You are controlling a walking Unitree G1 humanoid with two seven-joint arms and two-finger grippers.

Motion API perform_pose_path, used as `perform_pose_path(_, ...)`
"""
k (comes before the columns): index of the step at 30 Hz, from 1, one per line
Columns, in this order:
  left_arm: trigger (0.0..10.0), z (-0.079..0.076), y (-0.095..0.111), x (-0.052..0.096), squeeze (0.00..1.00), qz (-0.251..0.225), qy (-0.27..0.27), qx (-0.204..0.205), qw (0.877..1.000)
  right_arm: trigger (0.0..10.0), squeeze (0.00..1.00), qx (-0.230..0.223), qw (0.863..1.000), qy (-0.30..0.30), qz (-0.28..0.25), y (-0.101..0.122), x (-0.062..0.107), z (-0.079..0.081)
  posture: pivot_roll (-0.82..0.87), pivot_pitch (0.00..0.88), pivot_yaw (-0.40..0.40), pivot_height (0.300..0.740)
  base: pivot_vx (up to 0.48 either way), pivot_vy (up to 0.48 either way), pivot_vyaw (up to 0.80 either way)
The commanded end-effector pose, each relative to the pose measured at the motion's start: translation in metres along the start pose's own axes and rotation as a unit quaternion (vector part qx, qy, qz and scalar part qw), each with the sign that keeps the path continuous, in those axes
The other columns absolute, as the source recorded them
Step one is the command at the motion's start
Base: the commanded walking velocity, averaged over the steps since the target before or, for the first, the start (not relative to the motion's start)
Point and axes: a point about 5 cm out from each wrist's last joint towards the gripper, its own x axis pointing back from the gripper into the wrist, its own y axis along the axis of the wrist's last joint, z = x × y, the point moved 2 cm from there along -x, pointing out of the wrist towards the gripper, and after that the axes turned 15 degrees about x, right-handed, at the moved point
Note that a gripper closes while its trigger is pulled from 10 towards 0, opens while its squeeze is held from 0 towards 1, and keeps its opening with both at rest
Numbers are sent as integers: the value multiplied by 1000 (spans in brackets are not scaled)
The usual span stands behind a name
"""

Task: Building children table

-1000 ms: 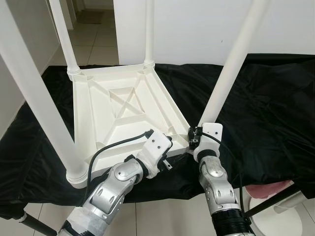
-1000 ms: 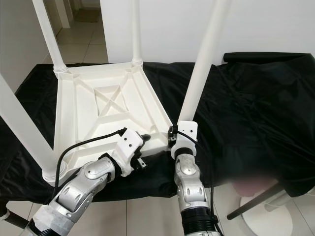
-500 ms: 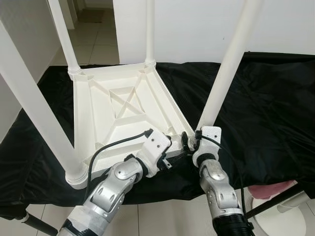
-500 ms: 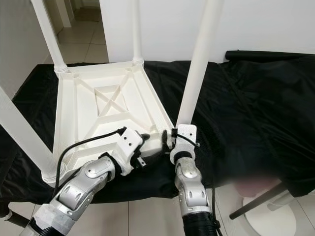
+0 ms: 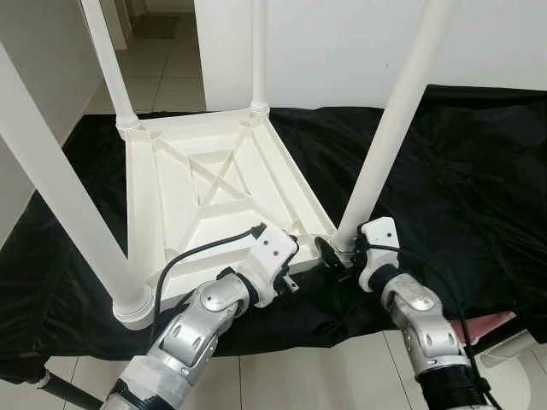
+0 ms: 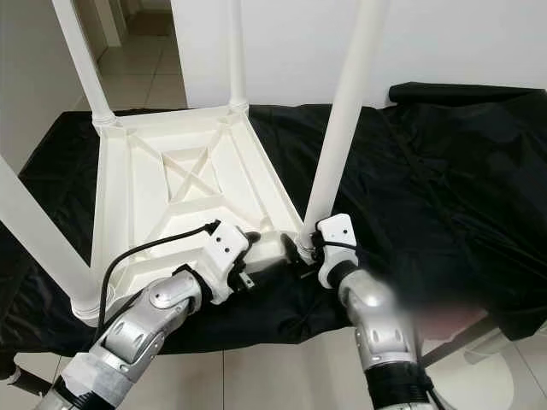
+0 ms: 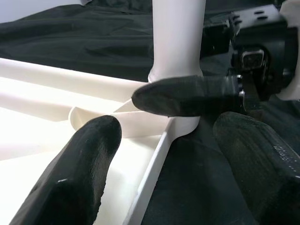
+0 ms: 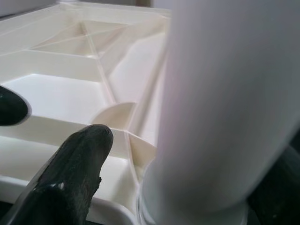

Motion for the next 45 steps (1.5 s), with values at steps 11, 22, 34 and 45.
perform_pose_path(11,10000,-5,0,-1,0,11,-39,-13,999,2667,0,45,994,102,-17,1,-21,-19,9,0,-2,740,0,0,0)
perform_pose_path(22,10000,-3,0,0,0,8,-29,-14,999,0,0,51,991,120,-4,-9,-25,-21,32,0,-18,740,0,0,0)
perform_pose_path(34,10000,-4,0,0,0,9,-33,-14,999,10000,0,53,995,82,-8,-8,-27,-27,10,0,-11,740,0,0,0)
perform_pose_path(45,10000,-7,1,-2,0,6,-36,-10,999,10000,0,74,997,13,12,-7,-33,-16,8,0,-12,740,0,0,0)
